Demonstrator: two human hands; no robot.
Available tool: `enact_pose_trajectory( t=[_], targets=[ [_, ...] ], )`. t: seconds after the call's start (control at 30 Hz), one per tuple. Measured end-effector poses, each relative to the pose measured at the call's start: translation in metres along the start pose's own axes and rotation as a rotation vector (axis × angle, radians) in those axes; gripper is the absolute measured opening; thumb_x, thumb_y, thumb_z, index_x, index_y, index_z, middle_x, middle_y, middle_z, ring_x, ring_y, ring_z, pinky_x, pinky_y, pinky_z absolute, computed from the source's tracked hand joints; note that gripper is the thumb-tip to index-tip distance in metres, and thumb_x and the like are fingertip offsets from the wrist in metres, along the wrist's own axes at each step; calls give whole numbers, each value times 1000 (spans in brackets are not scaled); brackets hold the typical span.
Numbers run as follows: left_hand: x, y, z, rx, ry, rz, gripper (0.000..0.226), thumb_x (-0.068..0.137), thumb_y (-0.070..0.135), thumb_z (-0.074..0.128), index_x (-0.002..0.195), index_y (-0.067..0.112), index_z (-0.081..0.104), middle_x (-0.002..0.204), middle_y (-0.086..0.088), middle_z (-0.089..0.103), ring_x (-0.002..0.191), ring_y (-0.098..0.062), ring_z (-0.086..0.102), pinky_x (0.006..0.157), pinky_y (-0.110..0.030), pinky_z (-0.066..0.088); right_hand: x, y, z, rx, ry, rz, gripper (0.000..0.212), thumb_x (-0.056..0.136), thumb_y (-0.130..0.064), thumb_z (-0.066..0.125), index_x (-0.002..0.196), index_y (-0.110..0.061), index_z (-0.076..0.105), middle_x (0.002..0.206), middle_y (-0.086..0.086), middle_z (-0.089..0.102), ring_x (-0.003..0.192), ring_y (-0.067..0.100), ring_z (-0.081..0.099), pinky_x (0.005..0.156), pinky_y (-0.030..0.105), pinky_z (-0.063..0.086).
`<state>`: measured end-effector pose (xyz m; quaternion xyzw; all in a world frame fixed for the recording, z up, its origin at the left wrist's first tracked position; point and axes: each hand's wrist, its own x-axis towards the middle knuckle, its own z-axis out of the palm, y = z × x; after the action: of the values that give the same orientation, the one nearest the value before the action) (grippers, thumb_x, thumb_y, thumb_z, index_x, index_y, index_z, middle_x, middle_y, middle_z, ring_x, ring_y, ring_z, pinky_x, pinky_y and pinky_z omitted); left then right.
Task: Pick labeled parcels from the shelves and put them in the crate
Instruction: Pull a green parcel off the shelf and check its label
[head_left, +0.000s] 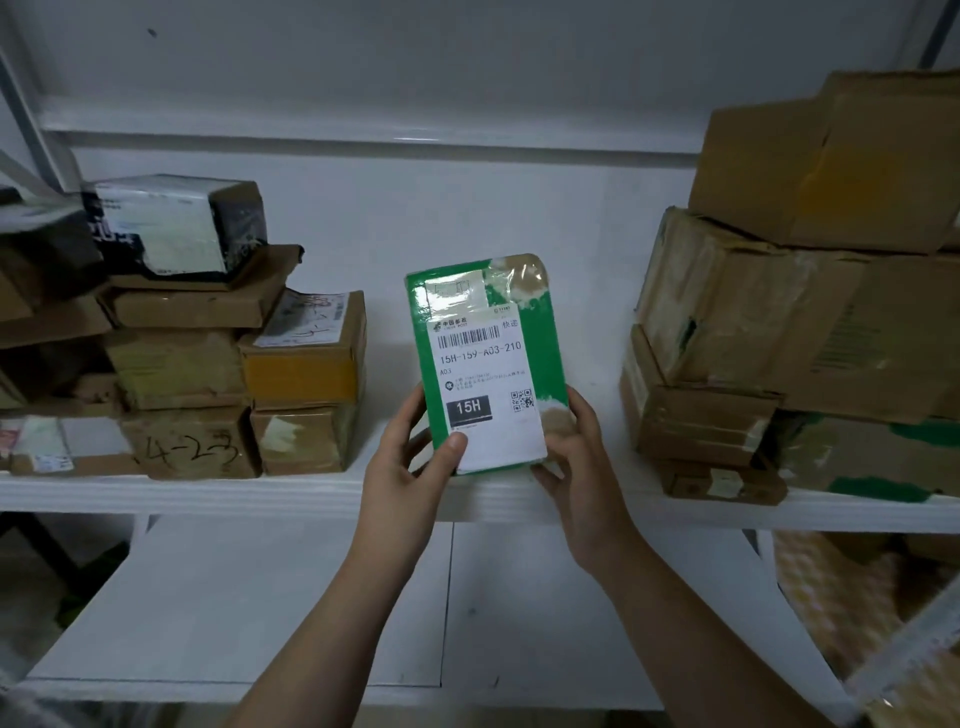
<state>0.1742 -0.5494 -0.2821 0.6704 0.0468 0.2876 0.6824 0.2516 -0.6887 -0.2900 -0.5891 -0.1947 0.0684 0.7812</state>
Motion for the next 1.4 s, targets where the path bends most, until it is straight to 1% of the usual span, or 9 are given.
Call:
enact_pose_trajectory(
  t=[0.17,0.33,0.57,0.87,1.0,1.17,1.27,1.33,1.4],
  targets=[
    [0,3,-5,-3,17,27,52,89,12,62,122,47,44,115,33,54,108,10,52,69,-8,48,3,2,8,15,6,17,51,72,-23,51,118,-46,51,114,-14,66,104,3,63,84,27,50],
    [-1,3,-11,35,3,62,52,91,11,60,120,51,43,106,44,55,105,20,49,75,-7,47,4,1,17,-77,85,-58,19,95,-33,53,112,-36,46,113,-14,62,96,-7,61,78,16,46],
    [0,7,-16,22,10,138,48,95,8,51,130,38,41,127,22,54,114,9,53,86,-11,47,4,4,25,-82,66,-147,24,94,-20,54,115,-30,47,124,-8,61,111,4,60,88,19,49],
    [1,-4,-18,15,-33,123,48,95,15,54,127,48,42,127,25,54,121,2,51,101,-30,46,-12,5,31,-57,176,-213,33,91,-21,54,123,-24,46,119,-4,59,99,-5,62,77,12,49],
    [1,-12,-12,19,-73,120,40,93,30,53,131,43,45,134,8,54,124,-10,51,99,-44,48,-25,6,26,-39,257,-225,32,89,-24,53,120,-26,46,116,-7,60,97,-3,63,76,15,50],
    [-23,-24,10,33,-81,180,43,89,31,57,127,41,38,132,1,47,122,-13,48,96,-47,48,-59,12,17,-40,344,-211,35,89,-27,57,121,-27,45,125,1,57,102,2,64,79,18,52],
    [-44,-29,26,38,-155,219,47,85,36,58,126,46,36,132,-5,44,123,-21,47,95,-49,48,-92,10,1,-66,454,-225,42,84,-23,62,121,-26,43,117,-12,61,100,-2,64,77,17,52],
    [-64,-31,43,83,-235,275,50,85,35,58,131,34,37,130,-3,43,121,-22,48,96,-47,47,-118,9,-17,-127,545,-209,47,82,-23,71,120,-27,43,107,-24,64,98,-3,64,76,19,54],
    [-89,-31,66,114,-321,319,55,85,35,57,134,18,38,129,-2,44,120,-22,47,97,-40,45,-146,6,-42,-170,654,-197,51,77,-25,69,120,-24,43,107,-22,63,96,-4,63,74,20,54]
  ],
)
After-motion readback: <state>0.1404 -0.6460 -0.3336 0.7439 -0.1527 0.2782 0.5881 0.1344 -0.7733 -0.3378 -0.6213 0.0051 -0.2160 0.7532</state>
